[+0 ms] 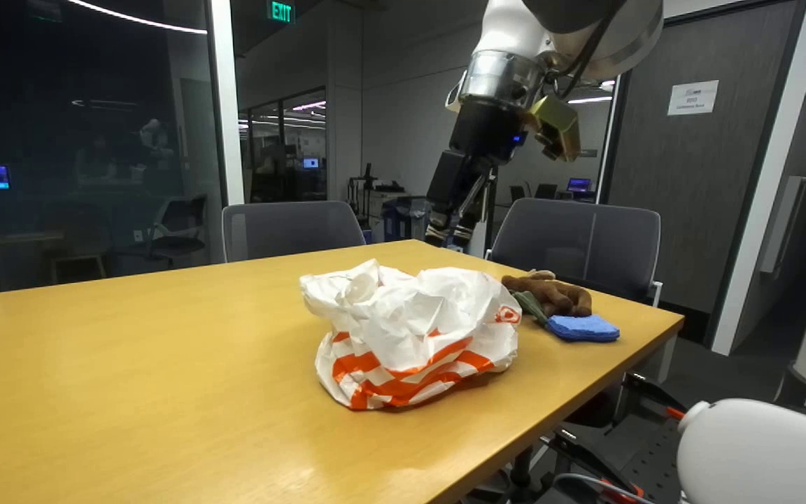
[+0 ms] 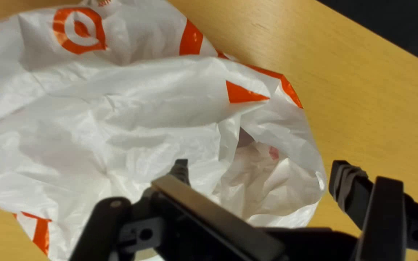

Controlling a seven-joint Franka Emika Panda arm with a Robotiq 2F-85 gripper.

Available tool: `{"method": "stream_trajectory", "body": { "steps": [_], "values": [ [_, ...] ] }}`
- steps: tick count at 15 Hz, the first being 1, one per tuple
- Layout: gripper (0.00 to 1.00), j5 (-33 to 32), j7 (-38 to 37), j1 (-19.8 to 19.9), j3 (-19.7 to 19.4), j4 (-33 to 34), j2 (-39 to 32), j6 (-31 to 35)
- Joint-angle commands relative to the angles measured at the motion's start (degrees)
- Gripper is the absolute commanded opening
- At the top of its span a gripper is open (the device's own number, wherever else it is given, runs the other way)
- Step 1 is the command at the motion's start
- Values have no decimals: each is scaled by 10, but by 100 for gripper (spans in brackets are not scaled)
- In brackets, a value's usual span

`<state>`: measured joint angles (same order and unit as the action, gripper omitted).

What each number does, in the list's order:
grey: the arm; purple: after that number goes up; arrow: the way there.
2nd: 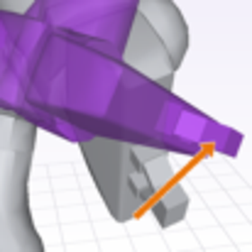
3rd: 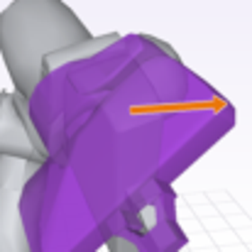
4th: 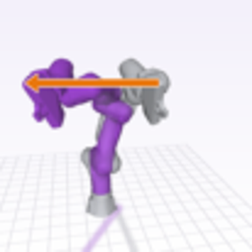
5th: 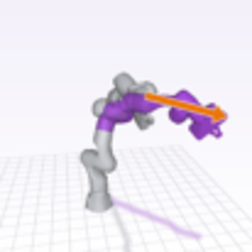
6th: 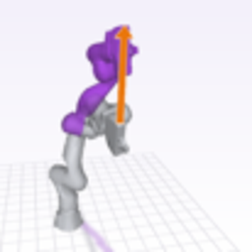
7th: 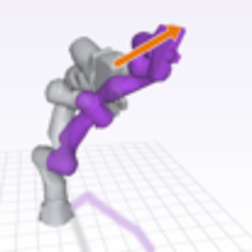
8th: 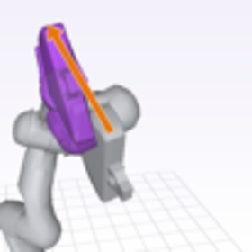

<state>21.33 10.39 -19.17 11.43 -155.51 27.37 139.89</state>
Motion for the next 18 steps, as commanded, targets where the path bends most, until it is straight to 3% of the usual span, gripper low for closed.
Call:
{"method": "stream_trajectory", "body": {
  "steps": [1,7,12,13,18],
  "values": [
    [100,-8,14,-25,4,-17,-74,122],
    [100,-103,47,-19,9,-28,-167,240],
    [100,-211,36,-10,23,-27,-186,324],
    [83,-227,37,-5,20,-27,-190,335],
    [44,-366,31,71,19,-27,-199,359]
  ]
}}
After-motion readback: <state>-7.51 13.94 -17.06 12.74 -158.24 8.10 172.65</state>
